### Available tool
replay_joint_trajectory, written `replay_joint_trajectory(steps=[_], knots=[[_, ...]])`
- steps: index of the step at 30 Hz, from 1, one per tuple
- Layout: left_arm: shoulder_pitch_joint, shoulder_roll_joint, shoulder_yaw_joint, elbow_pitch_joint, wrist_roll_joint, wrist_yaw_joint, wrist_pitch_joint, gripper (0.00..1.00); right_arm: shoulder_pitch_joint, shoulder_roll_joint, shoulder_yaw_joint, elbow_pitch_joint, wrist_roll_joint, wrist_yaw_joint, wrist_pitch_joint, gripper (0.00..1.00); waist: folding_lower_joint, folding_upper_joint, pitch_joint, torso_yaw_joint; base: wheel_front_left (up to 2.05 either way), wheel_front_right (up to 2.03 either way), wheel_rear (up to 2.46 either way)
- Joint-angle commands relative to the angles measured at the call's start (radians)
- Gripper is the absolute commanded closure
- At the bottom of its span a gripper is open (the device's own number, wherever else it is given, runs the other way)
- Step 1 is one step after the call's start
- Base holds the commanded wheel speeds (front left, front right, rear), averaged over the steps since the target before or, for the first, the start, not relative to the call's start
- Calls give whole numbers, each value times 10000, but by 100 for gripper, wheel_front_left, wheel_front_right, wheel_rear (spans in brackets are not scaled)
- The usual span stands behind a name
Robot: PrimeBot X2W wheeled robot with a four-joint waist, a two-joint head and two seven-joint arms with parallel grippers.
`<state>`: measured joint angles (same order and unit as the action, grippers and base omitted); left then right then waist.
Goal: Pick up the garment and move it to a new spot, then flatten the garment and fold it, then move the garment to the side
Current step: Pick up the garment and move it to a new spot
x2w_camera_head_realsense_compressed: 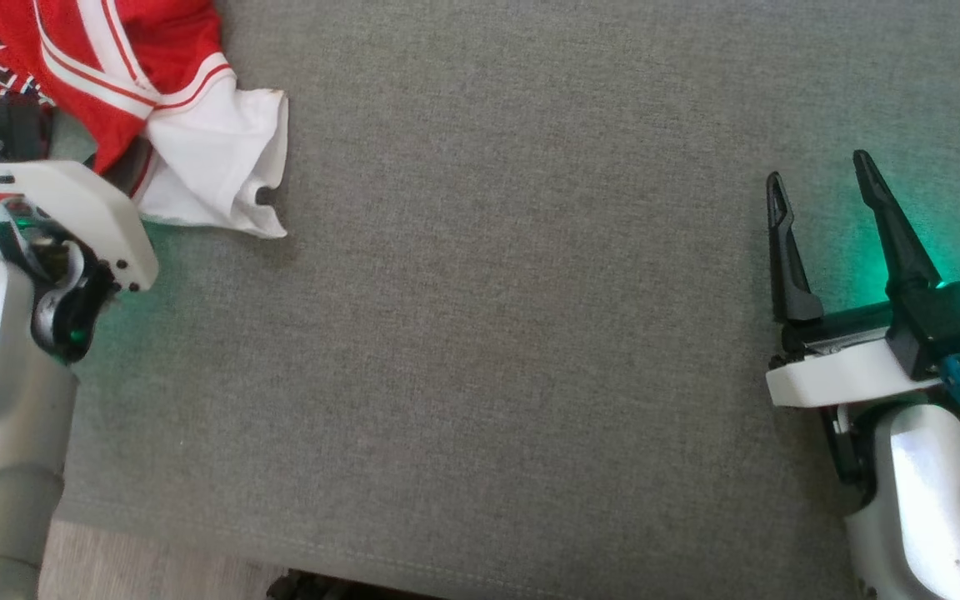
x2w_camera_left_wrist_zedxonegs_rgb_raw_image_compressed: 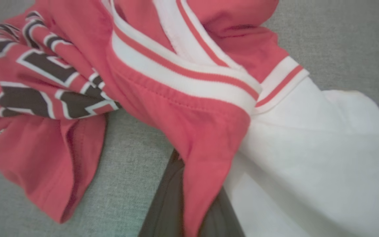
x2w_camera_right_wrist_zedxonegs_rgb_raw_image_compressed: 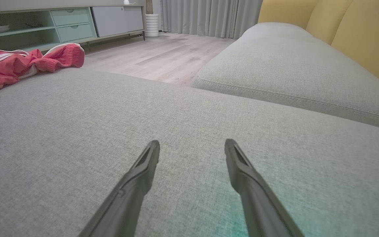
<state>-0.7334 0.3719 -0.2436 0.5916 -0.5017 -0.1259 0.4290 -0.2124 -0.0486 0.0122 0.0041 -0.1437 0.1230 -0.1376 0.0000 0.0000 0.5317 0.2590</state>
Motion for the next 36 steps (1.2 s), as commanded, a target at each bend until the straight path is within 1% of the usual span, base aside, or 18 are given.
replay_joint_trajectory(steps=[1, 5, 9, 13, 18, 20, 22, 23, 25, 27, 28, 30, 32, 36], knots=[[-202, 618, 336, -80, 36, 88, -131, 100, 15, -16, 206, -256, -29, 77, -70, 0, 0, 0, -81, -27, 0, 0, 0], [-409, 882, 372, -192, 305, 241, -646, 100, -10, -16, 220, -139, 114, 77, -176, 0, 0, 0, -341, -58, 0, 0, 0], [-711, 1136, 499, -712, 549, 512, -1172, 100, -26, -16, 172, 84, 308, 77, -327, 0, 0, 0, -778, -90, 0, 0, 0], [-1018, 1714, 450, -1537, 994, 633, -1237, 100, -15, -16, 201, 426, 552, 77, -492, 0, 0, 0, -1373, -261, 0, 0, 0], [-1546, 2349, 379, -2780, 1529, 773, -1116, 100, 38, -16, 249, 913, 975, 77, -727, 0, 0, 0, -2111, -694, 0, 0, 0], [-1836, 2406, 358, -3271, 1624, 834, -1028, 100, 64, -16, 267, 1115, 1132, 77, -821, 0, 0, 0, -2406, -918, 0, 0, 0], [-2121, 2389, 195, -3711, 1735, 797, -888, 100, 102, -16, 337, 1310, 1332, 77, -914, 0, 0, 0, -2717, -1183, 0, 0, 0], [-2406, 2262, -52, -4101, 1810, 720, -706, 100, 148, -16, 437, 1462, 1541, 77, -990, 0, 0, 0, -3006, -1491, 0, 0, 0], [-2689, 2010, -361, -4434, 1823, 623, -513, 100, 164, -16, 527, 1627, 1726, 77, -1056, 0, 0, 0, -3262, -1814, 0, 0, 0], [-2999, 1638, -631, -4712, 1799, 605, -349, 100, 150, -16, 617, 1782, 1884, 77, -1111, 0, 0, 0, -3461, -2153, 0, 0, 0], [-2999, 1638, -631, -4712, 1799, 605, -349, 100, 150, -16, 617, 1782, 1884, 77, -1111, 0, 0, 0, -3461, -2153, 0, 0, 0], [-3311, 1138, -887, -4970, 1764, 653, -327, 100, 133, -16, 701, 1895, 2033, 77, -1153, 0, 0, 0, -3592, -2480, 0, 0, 0], [-3515, 506, -1130, -5167, 1555, 679, -346, 100, 115, -16, 785, 1976, 2149, 77, -1182, 0, 0, 0, -3643, -2775, 0, 0, 0], [-3591, -651, -1674, -5324, 1139, 653, -527, 100, 93, -16, 845, 2060, 2306, 77, -1219, 0, 0, 0, -3543, -3255, 0, 0, 0]])
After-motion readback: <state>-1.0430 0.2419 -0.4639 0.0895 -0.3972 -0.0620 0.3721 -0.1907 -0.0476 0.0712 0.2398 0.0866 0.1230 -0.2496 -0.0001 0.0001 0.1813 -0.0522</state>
